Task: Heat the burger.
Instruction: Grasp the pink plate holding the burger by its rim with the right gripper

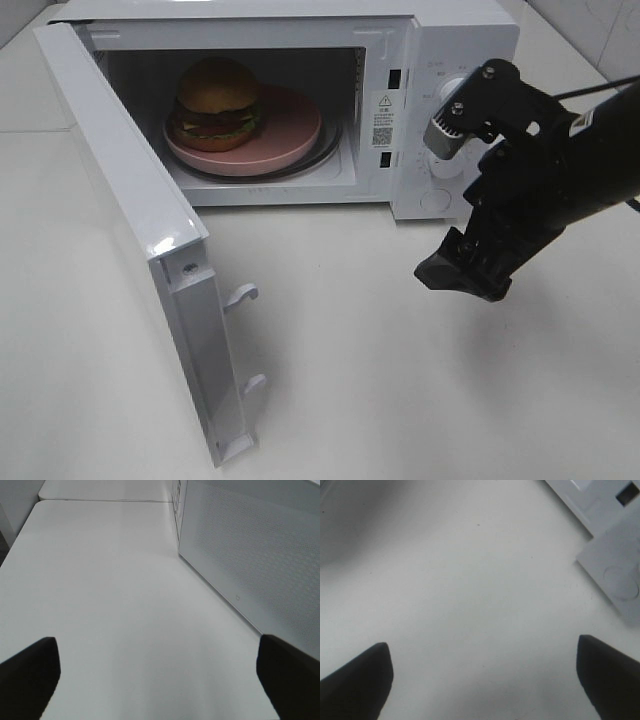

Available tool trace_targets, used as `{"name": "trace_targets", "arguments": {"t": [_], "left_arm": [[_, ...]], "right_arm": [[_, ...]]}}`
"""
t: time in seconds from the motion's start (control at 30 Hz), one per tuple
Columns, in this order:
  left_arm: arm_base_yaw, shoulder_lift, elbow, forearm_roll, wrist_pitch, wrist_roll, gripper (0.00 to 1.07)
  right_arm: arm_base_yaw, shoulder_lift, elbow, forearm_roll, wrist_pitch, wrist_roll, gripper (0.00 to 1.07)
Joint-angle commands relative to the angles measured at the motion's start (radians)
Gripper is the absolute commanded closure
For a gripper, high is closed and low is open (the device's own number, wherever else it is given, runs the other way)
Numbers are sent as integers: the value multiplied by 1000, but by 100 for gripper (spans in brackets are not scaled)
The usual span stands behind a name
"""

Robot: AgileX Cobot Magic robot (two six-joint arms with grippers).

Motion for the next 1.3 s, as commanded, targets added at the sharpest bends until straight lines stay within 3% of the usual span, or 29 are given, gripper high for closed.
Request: {"name": "trace_targets", "arguments": {"t": [0.03, 0.23, 0.3, 0.37, 0.4, 0.47, 0.6, 1.0, 1.3], "left_arm": [[-6, -5, 4, -3, -14, 0, 6], [-6, -5, 4, -3, -14, 0, 6], [-6, -5, 4, -3, -14, 0, 6], [-6, -5, 4, -3, -14, 0, 6], [-6, -5, 4, -3, -14, 0, 6], [-6, -5, 4, -3, -14, 0, 6], [-6, -5, 4, -3, -14, 0, 6], [-6, -5, 4, -3, -14, 0, 6], [-6, -5, 4, -3, -14, 0, 6]], "right_arm": [[30, 57, -106, -16, 163, -240, 8], [78, 127, -201, -33, 260, -359, 8], [111, 219, -330, -79, 327, -373, 9], [116, 239, -358, -87, 339, -373, 9], [122, 289, -431, -99, 374, -374, 10], [122, 309, -460, -99, 388, -374, 10], [136, 425, -636, -102, 463, -390, 11], [158, 686, -1010, -129, 601, -400, 14], [158, 806, -1179, -130, 651, -400, 16]]}}
